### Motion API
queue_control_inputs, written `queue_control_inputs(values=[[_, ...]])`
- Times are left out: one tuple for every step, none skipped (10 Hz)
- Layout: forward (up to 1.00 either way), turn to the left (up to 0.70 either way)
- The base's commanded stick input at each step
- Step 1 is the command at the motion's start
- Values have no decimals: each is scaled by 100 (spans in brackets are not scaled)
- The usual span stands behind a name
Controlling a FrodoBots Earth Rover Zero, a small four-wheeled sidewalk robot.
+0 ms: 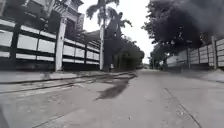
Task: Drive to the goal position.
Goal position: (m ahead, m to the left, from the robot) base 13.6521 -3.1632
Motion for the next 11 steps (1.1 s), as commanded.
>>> queue_control_inputs(values=[[70,0],[70,0],[70,0],[70,0],[70,0],[70,0],[70,0],[70,0],[70,-24],[70,-35],[70,-35]])
